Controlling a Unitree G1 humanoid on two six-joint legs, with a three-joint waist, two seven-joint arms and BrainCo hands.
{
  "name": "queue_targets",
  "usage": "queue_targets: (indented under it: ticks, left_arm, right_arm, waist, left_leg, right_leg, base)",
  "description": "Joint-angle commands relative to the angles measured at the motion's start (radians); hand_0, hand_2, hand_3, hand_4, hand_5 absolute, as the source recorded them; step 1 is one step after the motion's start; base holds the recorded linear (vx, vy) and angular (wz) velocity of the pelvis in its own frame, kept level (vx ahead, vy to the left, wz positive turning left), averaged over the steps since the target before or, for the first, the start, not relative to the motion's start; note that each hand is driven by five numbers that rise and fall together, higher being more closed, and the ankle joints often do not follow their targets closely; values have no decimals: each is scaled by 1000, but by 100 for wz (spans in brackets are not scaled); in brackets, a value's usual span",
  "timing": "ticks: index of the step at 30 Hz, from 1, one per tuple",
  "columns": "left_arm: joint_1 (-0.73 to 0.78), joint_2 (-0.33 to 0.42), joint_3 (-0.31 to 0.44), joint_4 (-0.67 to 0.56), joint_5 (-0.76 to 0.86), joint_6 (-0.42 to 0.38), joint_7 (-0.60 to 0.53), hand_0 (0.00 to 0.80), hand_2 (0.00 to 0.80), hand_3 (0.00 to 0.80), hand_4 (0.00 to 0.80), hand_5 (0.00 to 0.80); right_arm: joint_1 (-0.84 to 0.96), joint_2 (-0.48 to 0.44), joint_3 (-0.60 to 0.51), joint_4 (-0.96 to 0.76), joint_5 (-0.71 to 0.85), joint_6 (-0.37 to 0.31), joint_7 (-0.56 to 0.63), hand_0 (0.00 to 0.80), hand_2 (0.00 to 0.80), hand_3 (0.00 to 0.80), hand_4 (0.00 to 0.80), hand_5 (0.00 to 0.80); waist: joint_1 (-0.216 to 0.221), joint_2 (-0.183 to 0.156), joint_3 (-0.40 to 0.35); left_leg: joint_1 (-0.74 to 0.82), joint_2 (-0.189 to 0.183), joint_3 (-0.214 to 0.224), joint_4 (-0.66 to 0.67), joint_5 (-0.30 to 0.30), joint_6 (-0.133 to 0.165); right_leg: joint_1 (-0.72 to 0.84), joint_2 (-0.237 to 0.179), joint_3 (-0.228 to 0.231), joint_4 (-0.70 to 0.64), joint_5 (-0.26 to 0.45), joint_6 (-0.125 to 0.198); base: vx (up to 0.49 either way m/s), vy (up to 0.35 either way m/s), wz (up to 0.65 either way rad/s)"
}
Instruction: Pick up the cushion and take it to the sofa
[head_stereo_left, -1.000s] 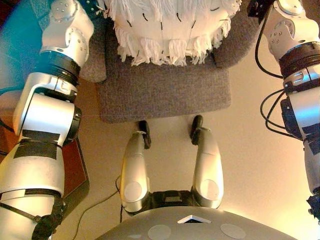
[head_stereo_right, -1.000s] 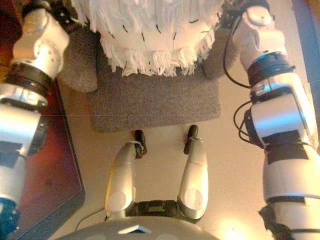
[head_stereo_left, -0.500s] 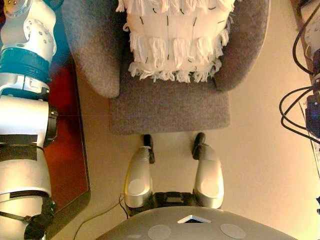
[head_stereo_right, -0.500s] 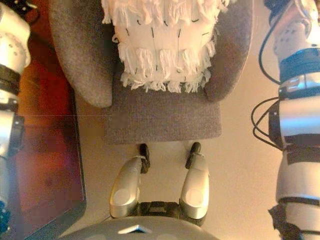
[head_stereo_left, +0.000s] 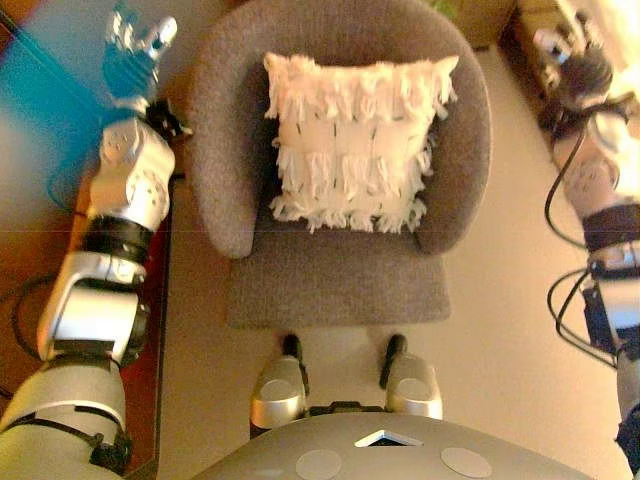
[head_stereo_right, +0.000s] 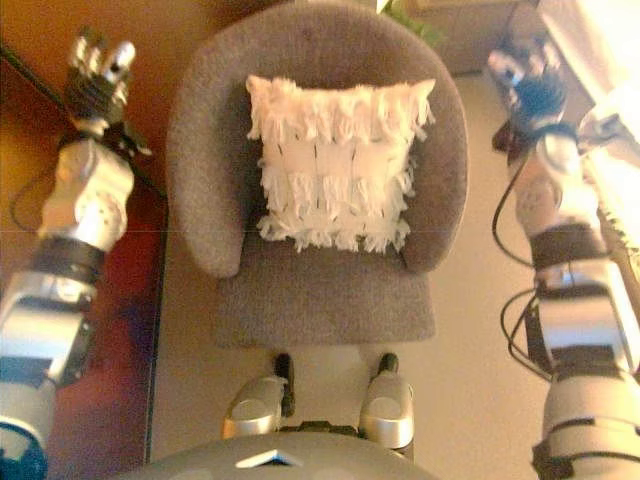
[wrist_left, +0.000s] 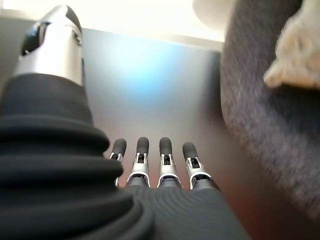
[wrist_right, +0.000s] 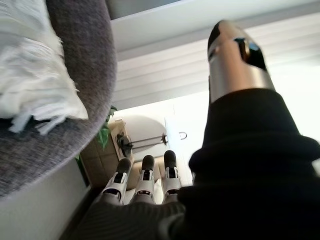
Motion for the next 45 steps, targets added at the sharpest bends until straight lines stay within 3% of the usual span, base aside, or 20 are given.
queue_targets:
  ticks: [1,5,8,12,20,24,28,36,45]
  left_arm:
    - [114,-68,41,-156,61,-45,-110,0,0,0,0,0]
    - [312,-189,66,-277,79,-73,-193,0,0,0,0,0]
    - [413,-230,77,-312,72,-71,-245,0,0,0,0,0]
    - [530,-245,89,-356,63,-38,-319,0,0,0,0,0]
    - [708,-250,72,-382,46,-18,-436,0,0,0,0,0]
    - [743,-251,57,-370,50,-42,-446,0,0,0,0,0]
    - [743,-246,21,-362,55,-50,-451,0,0,0,0,0]
    - [712,-238,-43,-371,20,-12,-402,0,0,0,0,0]
    - [697,-233,-79,-383,60,-29,-363,0,0,0,0,0]
  right_arm:
    - [137,111,-57,-173,-83,-81,83,0,0,0,0,0]
    - [364,238,-85,-290,-115,-105,184,0,0,0,0,0]
    - [474,305,-83,-318,-122,-117,251,0,0,0,0,0]
    - [573,365,-53,-337,-184,-121,291,0,0,0,0,0]
    - [694,405,8,-348,-94,-121,375,0,0,0,0,0]
    - [716,418,28,-351,29,-116,379,0,0,0,0,0]
    - [721,425,61,-336,44,-122,386,0,0,0,0,0]
    - [698,409,116,-304,4,-140,316,0,0,0,0,0]
    - [688,392,154,-305,-35,-146,281,0,0,0,0,0]
  waist:
    - [22,-32,-66]
    - [24,-31,-84]
    - [28,-32,-93]
    - [37,-35,-99]
    - [64,-34,-78]
    - [70,-29,-64]
    - [74,-24,-49]
    - [78,-26,-46]
    - [74,-27,-41]
  left_leg:
    - [6,5,38,-3,-24,-7]
    - [53,3,51,-41,-21,3]
    - [74,-1,59,-59,-22,7]
    - [88,-2,70,-83,-16,8]
    - [84,-8,64,-122,1,7]
    - [65,-10,63,-128,7,9]
    - [44,-12,59,-129,11,12]
    - [49,-14,52,-142,14,11]
    - [47,-10,51,-143,17,7]
  right_leg:
    - [22,-12,0,-45,-11,38]
    - [66,-4,-7,-75,-7,42]
    - [88,1,-15,-99,-1,43]
    - [105,5,-34,-125,12,45]
    - [101,12,-62,-145,28,47]
    - [83,14,-62,-149,30,46]
    - [64,11,-64,-146,32,47]
    - [69,14,-67,-159,40,49]
    - [65,20,-61,-164,41,47]
  base:
    - [0,0,0]
    - [-2,23,3]
    - [-16,14,1]
    - [-77,16,-6]
    - [-106,17,1]
    - [-106,28,3]
    - [-103,23,10]
    - [-25,-3,2]
    - [-15,-4,0]
